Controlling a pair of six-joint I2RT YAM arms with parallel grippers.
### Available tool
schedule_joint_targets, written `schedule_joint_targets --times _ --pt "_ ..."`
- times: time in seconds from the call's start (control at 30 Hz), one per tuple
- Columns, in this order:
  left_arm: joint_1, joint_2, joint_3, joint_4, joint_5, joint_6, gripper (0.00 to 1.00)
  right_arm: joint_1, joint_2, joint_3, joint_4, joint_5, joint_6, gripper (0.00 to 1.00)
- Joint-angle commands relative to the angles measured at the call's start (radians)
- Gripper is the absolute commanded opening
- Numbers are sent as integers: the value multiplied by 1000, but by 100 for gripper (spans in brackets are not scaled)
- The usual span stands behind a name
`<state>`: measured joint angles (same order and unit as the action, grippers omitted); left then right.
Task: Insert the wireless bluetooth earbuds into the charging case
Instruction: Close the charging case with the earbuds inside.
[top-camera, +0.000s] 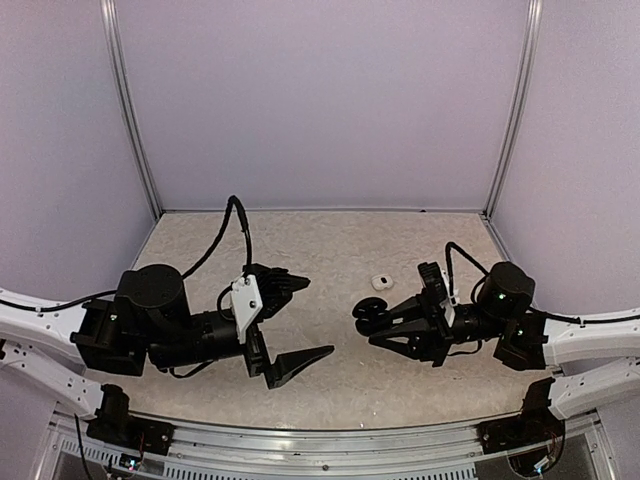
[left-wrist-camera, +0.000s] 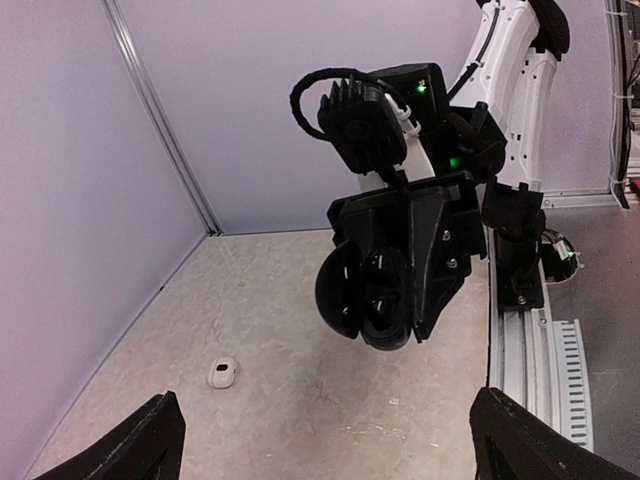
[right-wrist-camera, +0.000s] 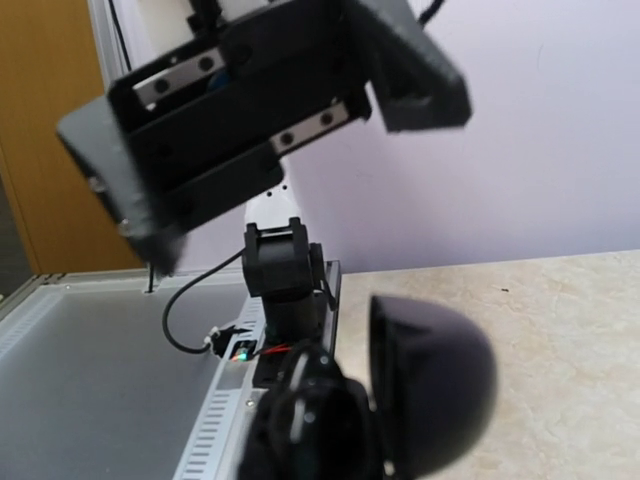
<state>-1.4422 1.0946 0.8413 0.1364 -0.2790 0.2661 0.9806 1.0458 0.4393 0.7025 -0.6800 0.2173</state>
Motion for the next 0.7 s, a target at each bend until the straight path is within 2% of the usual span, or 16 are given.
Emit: schedule_joint_targets --times 0.0,0.27,0.67 --pt "8 42 -11 120 99 -99 99 -5 -2 8 16 -14 -26 0" --pt "50 123 -5 191 136 -139 99 1 26 38 -6 -42 -26 0" --pt "57 173 -13 239 251 -80 99 7 65 65 -12 -56 -25 0"
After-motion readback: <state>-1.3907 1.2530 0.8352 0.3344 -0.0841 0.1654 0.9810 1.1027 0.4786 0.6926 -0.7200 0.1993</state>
